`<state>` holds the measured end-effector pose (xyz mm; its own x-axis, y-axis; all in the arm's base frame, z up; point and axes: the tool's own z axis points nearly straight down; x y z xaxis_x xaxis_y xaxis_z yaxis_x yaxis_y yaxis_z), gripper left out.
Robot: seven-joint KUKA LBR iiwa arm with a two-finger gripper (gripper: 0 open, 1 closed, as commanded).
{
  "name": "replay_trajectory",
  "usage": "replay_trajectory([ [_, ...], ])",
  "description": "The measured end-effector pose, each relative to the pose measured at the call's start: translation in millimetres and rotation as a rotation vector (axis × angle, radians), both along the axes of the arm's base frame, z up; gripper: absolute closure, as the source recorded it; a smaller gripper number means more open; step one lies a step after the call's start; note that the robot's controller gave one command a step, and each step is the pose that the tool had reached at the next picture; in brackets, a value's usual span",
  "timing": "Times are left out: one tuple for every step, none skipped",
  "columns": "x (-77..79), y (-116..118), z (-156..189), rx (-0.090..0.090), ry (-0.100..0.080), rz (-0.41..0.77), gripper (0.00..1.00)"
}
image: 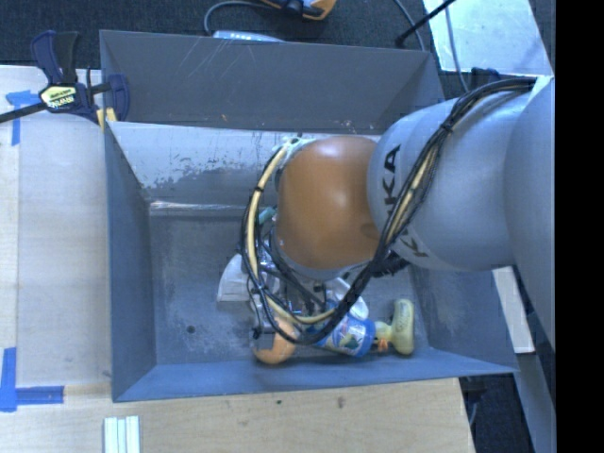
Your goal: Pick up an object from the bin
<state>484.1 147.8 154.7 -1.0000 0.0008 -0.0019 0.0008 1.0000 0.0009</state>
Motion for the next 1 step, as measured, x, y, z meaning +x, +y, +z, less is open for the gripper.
replay_trajectory([
  [0.3, -0.3, -0.9, 0.000, 0.000, -0.004, 0.00],
])
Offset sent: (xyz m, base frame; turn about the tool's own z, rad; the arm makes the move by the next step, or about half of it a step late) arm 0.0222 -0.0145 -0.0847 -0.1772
